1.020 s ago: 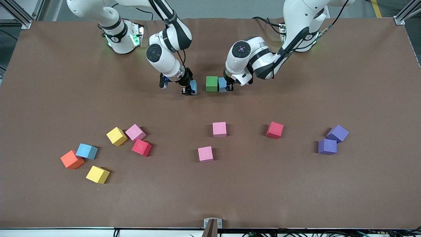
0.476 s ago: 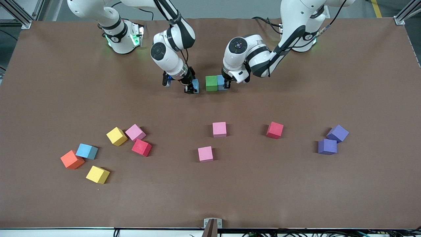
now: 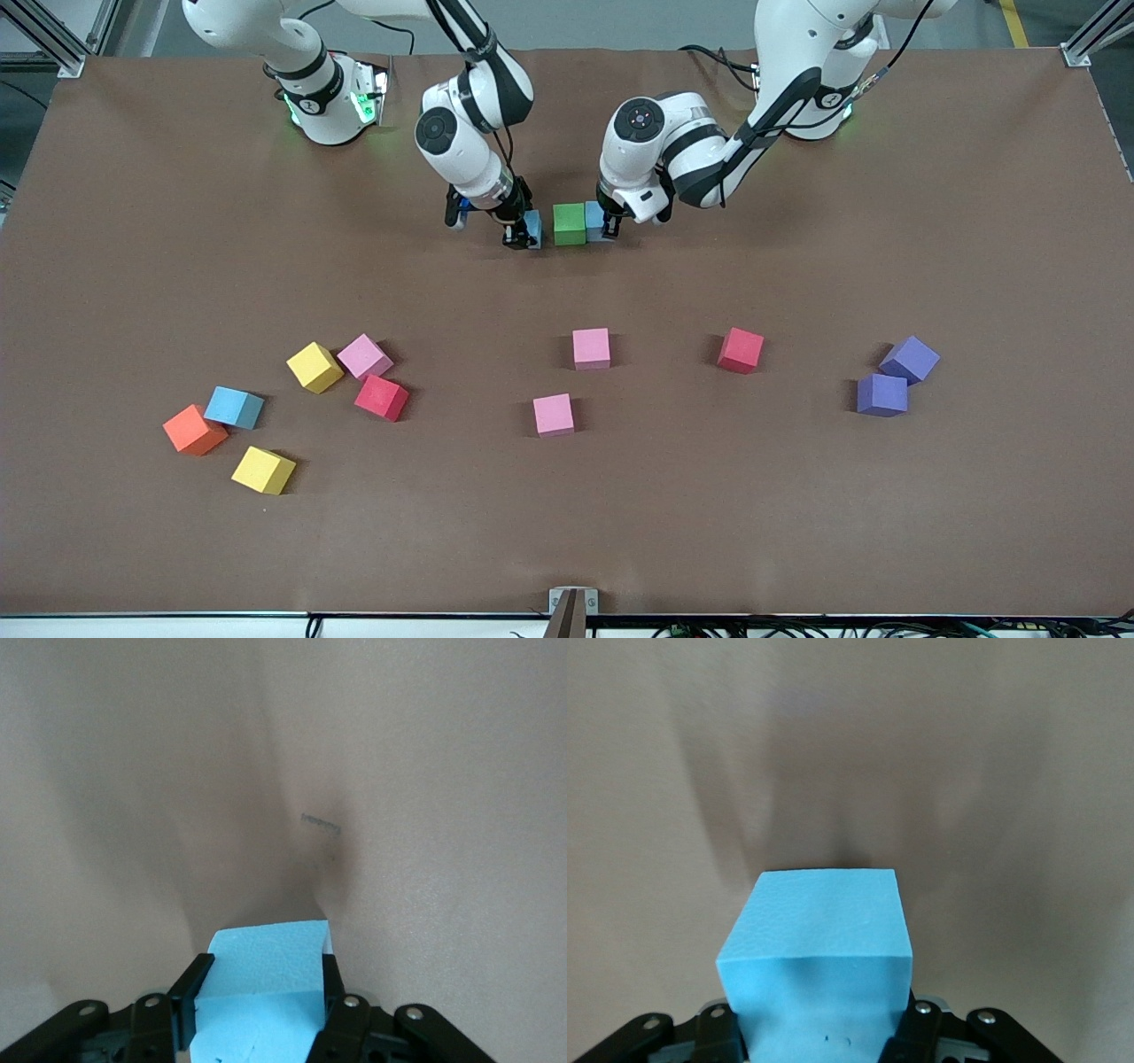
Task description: Arrange 11 blocks into digit 3
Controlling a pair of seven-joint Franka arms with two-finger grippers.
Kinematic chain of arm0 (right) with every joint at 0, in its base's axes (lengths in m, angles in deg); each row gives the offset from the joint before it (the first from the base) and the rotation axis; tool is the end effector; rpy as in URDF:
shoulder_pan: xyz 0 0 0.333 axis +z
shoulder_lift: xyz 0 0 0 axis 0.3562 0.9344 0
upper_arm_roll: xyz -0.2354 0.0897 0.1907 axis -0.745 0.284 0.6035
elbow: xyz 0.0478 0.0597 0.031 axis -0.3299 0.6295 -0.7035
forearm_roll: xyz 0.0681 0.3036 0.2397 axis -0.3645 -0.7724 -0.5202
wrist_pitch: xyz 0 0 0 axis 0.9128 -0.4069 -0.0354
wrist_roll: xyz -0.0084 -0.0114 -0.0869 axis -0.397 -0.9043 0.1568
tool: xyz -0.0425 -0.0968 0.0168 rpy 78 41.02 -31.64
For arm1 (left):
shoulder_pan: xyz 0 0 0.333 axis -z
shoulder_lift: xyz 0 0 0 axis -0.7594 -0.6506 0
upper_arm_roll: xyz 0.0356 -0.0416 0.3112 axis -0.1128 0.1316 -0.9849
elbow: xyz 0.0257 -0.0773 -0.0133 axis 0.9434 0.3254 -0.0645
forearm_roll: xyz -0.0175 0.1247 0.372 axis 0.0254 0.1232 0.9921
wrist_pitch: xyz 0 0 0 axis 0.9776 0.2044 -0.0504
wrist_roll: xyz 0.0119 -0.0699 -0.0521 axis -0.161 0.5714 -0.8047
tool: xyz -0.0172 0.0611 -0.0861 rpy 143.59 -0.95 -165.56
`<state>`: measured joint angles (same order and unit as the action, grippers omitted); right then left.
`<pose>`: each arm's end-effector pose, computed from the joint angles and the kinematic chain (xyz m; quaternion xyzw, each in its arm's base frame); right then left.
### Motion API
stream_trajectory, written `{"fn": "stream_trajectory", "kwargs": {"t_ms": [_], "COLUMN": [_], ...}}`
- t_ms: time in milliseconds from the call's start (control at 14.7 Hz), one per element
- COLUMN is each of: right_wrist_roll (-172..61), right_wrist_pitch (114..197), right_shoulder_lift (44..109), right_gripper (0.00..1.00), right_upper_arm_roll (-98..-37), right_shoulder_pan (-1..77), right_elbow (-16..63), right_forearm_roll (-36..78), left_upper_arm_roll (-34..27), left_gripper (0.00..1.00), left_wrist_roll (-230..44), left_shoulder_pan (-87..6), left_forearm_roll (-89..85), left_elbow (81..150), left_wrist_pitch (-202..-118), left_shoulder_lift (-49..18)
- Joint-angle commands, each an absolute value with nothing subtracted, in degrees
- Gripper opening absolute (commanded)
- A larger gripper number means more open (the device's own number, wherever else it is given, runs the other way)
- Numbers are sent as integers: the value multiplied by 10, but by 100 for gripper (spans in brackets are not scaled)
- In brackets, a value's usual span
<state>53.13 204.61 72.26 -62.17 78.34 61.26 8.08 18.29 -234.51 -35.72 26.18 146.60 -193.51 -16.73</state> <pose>0.3079 0.3996 0.1881 -0.6766 0.7187 0.1307 0.0926 0.2951 -0.4390 0.1958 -0.7620 -0.6441 0.0669 0.0031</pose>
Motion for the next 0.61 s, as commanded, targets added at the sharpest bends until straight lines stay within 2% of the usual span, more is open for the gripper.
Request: {"fn": "stream_trajectory", "kwargs": {"t_ms": [0, 136, 340, 544], "right_wrist_roll": [532, 532, 532, 532], "right_wrist_pitch": [2053, 2052, 2053, 2053], "right_shoulder_lift": [725, 725, 726, 726], "right_gripper": [0, 0, 0, 0], "right_upper_arm_roll": [-624, -624, -624, -625], "right_shoulder_pan": [792, 792, 792, 792], "right_elbow": [611, 611, 604, 603], "right_forearm_roll": [62, 62, 62, 62], "left_upper_arm_roll": [180, 180, 180, 180], "left_gripper": [29, 41, 34, 33], "left_wrist_roll": [-2340, -2340, -2341, -2344], "left_shoulder_pan": [-358, -360, -363, -363], "left_forearm_roll": [272, 272, 271, 271], "left_elbow": [1462, 1462, 1458, 1452], "left_wrist_pitch": [-1931, -1931, -1921, -1911], "left_shoulder_lift": [-185, -185, -184, -184]}}
